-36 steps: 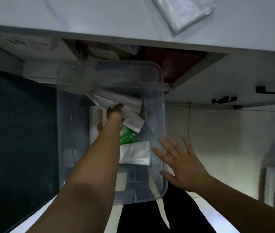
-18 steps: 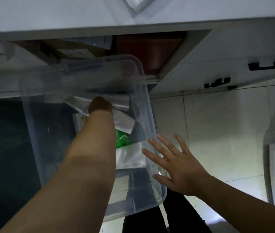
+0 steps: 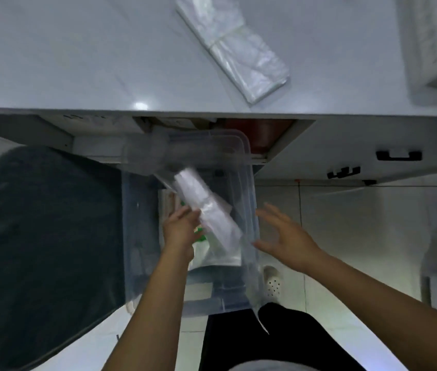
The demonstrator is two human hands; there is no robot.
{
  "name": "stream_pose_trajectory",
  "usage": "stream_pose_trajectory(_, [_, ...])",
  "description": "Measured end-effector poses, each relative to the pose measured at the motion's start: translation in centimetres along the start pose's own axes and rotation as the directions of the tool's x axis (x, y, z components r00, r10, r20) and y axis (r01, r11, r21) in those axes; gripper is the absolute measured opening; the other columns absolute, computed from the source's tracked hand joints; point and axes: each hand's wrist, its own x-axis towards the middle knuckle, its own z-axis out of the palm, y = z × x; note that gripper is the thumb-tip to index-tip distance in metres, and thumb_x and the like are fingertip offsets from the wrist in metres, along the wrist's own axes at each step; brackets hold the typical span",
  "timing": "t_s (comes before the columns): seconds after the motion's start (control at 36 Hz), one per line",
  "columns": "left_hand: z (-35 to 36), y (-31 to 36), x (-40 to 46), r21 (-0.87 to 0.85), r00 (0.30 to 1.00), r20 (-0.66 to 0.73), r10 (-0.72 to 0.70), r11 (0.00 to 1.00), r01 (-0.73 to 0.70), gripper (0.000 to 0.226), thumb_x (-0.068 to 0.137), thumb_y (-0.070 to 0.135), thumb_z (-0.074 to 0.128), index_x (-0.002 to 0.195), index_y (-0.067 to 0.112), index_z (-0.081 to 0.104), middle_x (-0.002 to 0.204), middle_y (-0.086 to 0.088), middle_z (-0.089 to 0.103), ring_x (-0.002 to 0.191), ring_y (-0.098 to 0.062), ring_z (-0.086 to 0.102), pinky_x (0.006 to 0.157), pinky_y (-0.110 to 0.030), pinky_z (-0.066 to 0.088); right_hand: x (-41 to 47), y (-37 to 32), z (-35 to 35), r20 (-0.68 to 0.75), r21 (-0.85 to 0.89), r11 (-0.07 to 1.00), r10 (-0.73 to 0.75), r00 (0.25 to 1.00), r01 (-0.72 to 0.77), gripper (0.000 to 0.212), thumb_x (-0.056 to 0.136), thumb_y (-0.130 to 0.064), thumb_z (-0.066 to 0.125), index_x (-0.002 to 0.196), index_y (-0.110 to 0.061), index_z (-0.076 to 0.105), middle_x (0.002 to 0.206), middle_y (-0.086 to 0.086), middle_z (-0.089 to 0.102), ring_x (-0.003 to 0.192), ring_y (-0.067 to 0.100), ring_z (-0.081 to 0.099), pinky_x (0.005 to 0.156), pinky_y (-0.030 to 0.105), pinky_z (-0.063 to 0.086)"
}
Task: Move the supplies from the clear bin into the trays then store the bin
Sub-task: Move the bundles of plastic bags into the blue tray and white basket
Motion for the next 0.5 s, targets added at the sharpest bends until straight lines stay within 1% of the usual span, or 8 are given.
stream_pose_trajectory(0.06, [-0.5,0.4,-2.6,0.049,0.998,0.062,0.007,0.999,-0.01,0.024,0.089,0.007,0.068,0.114,0.006,0.066,0.094,-0.01,0.066,0.079,-0.02,0.063,0.054,-0.027,0.054,-0.5,-1.6,-1.9,-0.006,0.164,0.986,0.014,1.0,-0.013,0.072,0.083,-0.04,0.077,0.147,-0.035,0.044,0.156,-0.01,0.034,0.143,0.009,0.031,0.109,0.022,0.023])
stream_pose_trajectory(0.11, [-0.6,1.2,-5.0,0.069,0.986,0.162,0.028,0.997,-0.04,0.023,0.089,0.006,0.069,0.112,0.006,0.068,0.097,-0.01,0.07,0.079,-0.019,0.066,0.059,-0.03,0.056,-1.1,-3.1,-3.8,0.006,0.306,0.952,0.019,1.0,-0.02,0.069,0.08,-0.033,0.081,0.142,-0.034,0.05,0.147,-0.012,0.046,0.134,0.008,0.042,0.108,0.028,0.033])
stream_pose_trajectory(0.17, [-0.4,2.2,-7.3,0.076,0.964,0.259,0.061,0.994,-0.083,0.018,0.088,0.007,0.069,0.106,0.01,0.072,0.099,-0.01,0.073,0.083,-0.021,0.069,0.068,-0.037,0.059,-1.6,-4.2,-5.6,-0.005,0.421,0.907,-0.011,1.0,0.012,0.059,0.082,-0.017,0.08,0.136,-0.025,0.058,0.137,-0.004,0.059,0.124,0.016,0.056,0.105,0.035,0.046])
stream_pose_trajectory(0.22, [0.1,3.2,-9.7,0.061,0.943,0.32,0.095,0.991,-0.12,0.021,0.088,0.007,0.068,0.109,0.009,0.071,0.101,-0.01,0.074,0.088,-0.024,0.069,0.079,-0.046,0.059,-2.3,-5.3,-7.3,-0.059,0.501,0.863,-0.051,0.997,0.074,0.049,0.083,-0.002,0.076,0.128,-0.017,0.063,0.125,0.006,0.066,0.113,0.024,0.065,0.094,0.03,0.054])
stream_pose_trajectory(0.28, [0.8,4.4,-11.9,0.025,0.929,0.349,0.125,0.989,-0.143,0.026,0.088,0.007,0.069,0.114,0.007,0.069,0.102,-0.011,0.073,0.091,-0.026,0.067,0.085,-0.053,0.055,-3.0,-6.2,-8.9,-0.098,0.544,0.83,-0.087,0.991,0.127,0.047,0.082,0.001,0.075,0.124,-0.017,0.065,0.12,0.008,0.068,0.107,0.022,0.067,0.085,0.022,0.056])
stream_pose_trajectory(0.33, [1.7,5.6,-14.1,-0.005,0.914,0.375,0.155,0.986,-0.165,0.029,0.086,0.009,0.07,0.115,0.007,0.069,0.102,-0.012,0.073,0.091,-0.026,0.067,0.085,-0.053,0.056,-3.7,-6.7,-10.4,-0.066,0.603,0.786,-0.117,0.991,0.134,0.049,0.082,0.0,0.075,0.125,-0.019,0.065,0.119,0.01,0.068,0.106,0.02,0.068,0.082,0.025,0.058])
stream_pose_trajectory(0.42, [3.3,7.1,-16.5,-0.066,0.893,0.404,0.198,0.98,-0.187,0.031,0.079,0.013,0.074,0.11,0.008,0.071,0.102,-0.013,0.072,0.089,-0.027,0.068,0.074,-0.046,0.059,-4.1,-6.8,-12.7,0.056,0.721,0.685,-0.202,0.978,0.1,0.051,0.083,0.001,0.073,0.128,-0.02,0.063,0.117,0.021,0.067,0.102,0.024,0.069,0.078,0.035,0.06])
stream_pose_trajectory(0.5, [5.6,8.4,-18.0,-0.079,0.881,0.396,0.257,0.966,-0.246,0.032,0.079,0.013,0.074,0.11,0.008,0.071,0.107,-0.015,0.072,0.09,-0.028,0.069,0.066,-0.04,0.059,-3.8,-6.4,-14.8,0.071,0.744,0.651,-0.302,0.951,0.152,0.049,0.083,0.001,0.073,0.126,-0.021,0.066,0.113,0.024,0.067,0.101,0.029,0.069,0.076,0.037,0.059])
